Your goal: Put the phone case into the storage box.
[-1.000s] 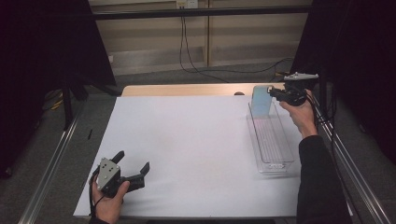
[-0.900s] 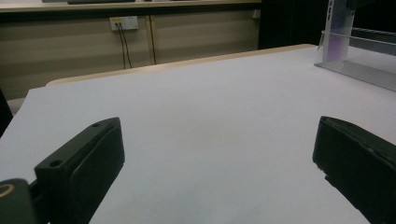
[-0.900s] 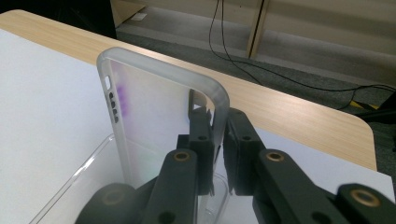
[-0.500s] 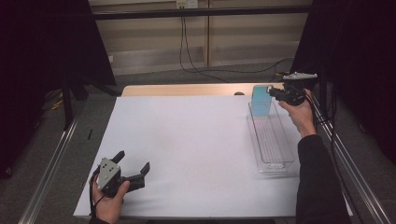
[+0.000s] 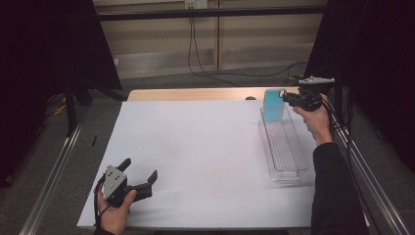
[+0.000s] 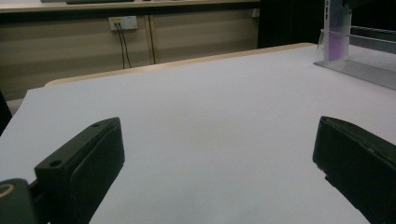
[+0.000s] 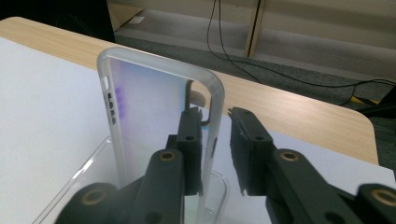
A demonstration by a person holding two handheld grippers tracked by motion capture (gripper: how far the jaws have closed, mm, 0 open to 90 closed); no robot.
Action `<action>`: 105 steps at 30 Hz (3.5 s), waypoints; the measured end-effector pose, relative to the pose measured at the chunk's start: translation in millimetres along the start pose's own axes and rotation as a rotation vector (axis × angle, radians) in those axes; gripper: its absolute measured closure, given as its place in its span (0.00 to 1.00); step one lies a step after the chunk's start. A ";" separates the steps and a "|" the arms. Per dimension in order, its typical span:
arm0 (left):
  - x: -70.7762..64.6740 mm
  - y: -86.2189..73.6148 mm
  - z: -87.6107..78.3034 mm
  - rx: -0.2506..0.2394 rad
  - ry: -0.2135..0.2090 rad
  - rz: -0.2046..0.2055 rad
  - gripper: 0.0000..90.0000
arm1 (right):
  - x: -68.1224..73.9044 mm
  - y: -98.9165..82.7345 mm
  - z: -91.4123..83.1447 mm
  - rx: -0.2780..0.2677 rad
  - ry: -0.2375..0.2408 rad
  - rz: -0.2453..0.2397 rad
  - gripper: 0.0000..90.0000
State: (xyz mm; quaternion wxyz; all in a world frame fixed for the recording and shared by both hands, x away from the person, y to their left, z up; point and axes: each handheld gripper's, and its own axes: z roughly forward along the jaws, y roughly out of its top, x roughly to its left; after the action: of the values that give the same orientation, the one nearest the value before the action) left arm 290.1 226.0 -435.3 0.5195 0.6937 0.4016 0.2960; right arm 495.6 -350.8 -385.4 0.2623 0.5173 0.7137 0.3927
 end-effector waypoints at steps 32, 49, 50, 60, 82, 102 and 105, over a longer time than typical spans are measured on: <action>0.4 1.3 3.8 0.005 0.011 -0.004 0.02 | 3.3 1.7 -12.0 -0.060 0.001 0.053 0.03; 1.5 0.6 0.2 -0.003 0.007 -0.004 0.02 | 8.9 -11.4 -14.8 -0.136 -0.104 0.071 0.03; 1.5 0.6 0.2 -0.003 0.007 -0.004 0.02 | 8.9 -11.4 -14.8 -0.136 -0.104 0.071 0.03; 2.9 1.2 0.2 -0.012 -0.004 -0.012 0.02 | 19.5 -15.0 -20.9 -0.159 -0.116 0.049 0.02; 8.3 2.3 -5.0 -0.037 0.006 -0.044 0.03 | 22.8 -38.7 -54.3 -0.288 -0.132 0.049 0.00; 3.3 1.3 -5.7 -0.042 0.006 -0.045 0.03 | 34.4 -64.3 -77.0 -0.320 -0.080 0.040 0.00; 2.9 1.3 -5.7 -0.043 0.006 -0.044 0.03 | 35.0 -69.0 -81.6 -0.323 -0.080 0.043 0.00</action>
State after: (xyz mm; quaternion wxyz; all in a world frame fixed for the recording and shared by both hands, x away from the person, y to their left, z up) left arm 287.2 231.1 -432.4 0.5395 0.6725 0.4120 0.2949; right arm 383.7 -352.1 -396.4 0.3616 0.4990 0.6190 0.4869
